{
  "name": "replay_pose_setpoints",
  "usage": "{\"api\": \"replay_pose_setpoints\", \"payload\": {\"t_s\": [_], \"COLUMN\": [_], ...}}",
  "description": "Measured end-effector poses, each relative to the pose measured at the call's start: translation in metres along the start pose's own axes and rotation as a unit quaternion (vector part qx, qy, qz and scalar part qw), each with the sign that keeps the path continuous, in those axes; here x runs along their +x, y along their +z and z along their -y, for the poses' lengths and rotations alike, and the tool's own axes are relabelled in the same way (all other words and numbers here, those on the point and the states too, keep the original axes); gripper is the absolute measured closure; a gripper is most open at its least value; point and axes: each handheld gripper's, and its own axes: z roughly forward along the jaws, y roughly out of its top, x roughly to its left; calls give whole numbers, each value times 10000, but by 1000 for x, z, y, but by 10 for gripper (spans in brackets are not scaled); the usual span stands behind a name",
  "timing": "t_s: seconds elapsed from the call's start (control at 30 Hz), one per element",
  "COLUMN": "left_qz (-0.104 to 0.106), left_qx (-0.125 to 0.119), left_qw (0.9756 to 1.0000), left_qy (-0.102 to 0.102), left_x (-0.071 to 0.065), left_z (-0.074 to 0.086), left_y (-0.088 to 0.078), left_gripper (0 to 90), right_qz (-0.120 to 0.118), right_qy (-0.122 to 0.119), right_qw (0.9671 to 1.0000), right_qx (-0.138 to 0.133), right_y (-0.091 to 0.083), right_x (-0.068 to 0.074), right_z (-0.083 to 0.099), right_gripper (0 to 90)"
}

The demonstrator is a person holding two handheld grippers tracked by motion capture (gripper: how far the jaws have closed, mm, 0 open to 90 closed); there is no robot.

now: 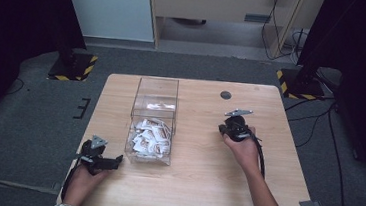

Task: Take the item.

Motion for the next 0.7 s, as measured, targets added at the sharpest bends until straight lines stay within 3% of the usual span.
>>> {"api": "replay_pose_setpoints", "payload": {"t_s": [0.33,0.57,0.7], "left_qz": [1,1,1], "left_qx": [1,1,1], "left_qw": [10000,10000,10000], "left_qy": [0,0,0], "left_x": [0,0,0], "left_z": [0,0,0], "left_y": [0,0,0], "left_gripper": [0,0,0], "right_qz": [-43,-71,-108], "right_qy": [-26,-18,-8], "right_qw": [9999,9999,9999], "right_qx": [87,105,53], "right_y": [11,10,6], "right_x": [9,16,19], "right_z": [-1,-4,-7], "right_gripper": [864,707,672]}}
